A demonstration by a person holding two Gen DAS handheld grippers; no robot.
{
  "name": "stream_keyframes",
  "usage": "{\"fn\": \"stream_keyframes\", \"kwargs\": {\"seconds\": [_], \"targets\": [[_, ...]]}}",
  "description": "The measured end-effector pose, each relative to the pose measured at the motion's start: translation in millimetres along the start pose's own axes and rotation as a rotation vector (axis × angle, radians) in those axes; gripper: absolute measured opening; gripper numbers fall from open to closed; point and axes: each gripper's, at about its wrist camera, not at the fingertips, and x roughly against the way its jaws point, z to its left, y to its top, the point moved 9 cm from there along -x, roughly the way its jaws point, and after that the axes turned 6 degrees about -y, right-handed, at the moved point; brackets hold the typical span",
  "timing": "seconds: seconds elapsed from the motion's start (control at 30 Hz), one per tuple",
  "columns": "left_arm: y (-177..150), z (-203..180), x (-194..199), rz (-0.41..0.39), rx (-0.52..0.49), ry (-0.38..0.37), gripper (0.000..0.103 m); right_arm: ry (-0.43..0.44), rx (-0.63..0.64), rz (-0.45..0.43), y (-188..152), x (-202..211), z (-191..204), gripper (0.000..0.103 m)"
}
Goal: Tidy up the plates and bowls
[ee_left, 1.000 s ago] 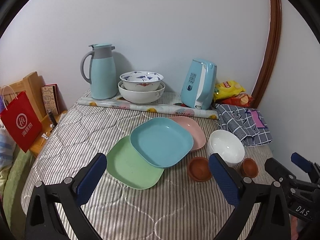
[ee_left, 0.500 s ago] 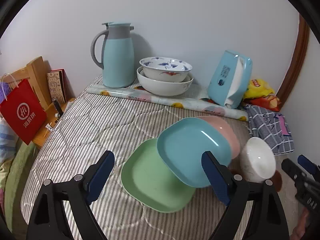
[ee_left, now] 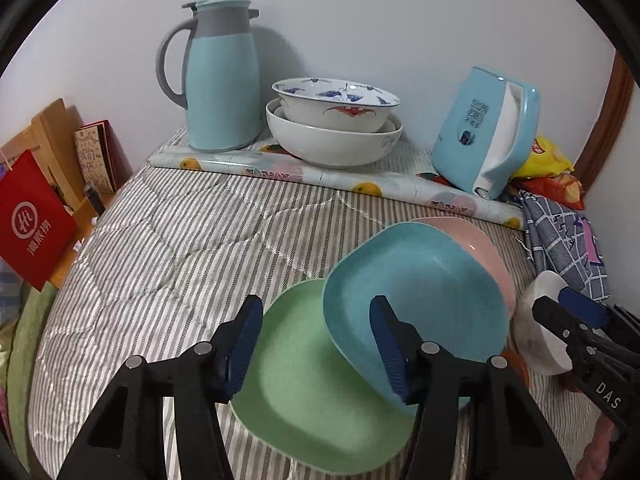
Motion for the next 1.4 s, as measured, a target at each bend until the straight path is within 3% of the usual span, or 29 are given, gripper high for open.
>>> {"fn": "stream_keyframes", "kwargs": {"seconds": [0.1, 0.5, 0.63, 0.77, 0.9, 1.4], "targets": [[1, -1, -12, 0.018, -0.008, -0.013, 0.045, 0.004, 0.016, 0.026, 2, -14, 8, 0.044], [4, -1, -45, 0.059, -0.006, -0.061, 0.035, -0.005, 0.05, 0.099, -2, -48, 21, 0.032], [0, -3, -54, 0.085, 0.0, -0.086, 0.022, -0.012, 0.058, 0.116, -5, -54, 22, 0.03], [-2, -5, -58, 0.093, -0.006, -0.098, 0.012, -0.01, 0.058, 0.135, -8, -59, 24, 0.017], [-2, -8, -55, 0.087, -0.019, -0.108, 0.01, -0.019, 0.067, 0.129, -8, -60, 25, 0.01], [-5, 19, -19, 0.044, 0.016, -0.078, 0.009, 0.013, 0.074, 0.076, -1, -44, 49, 0.007]]}}
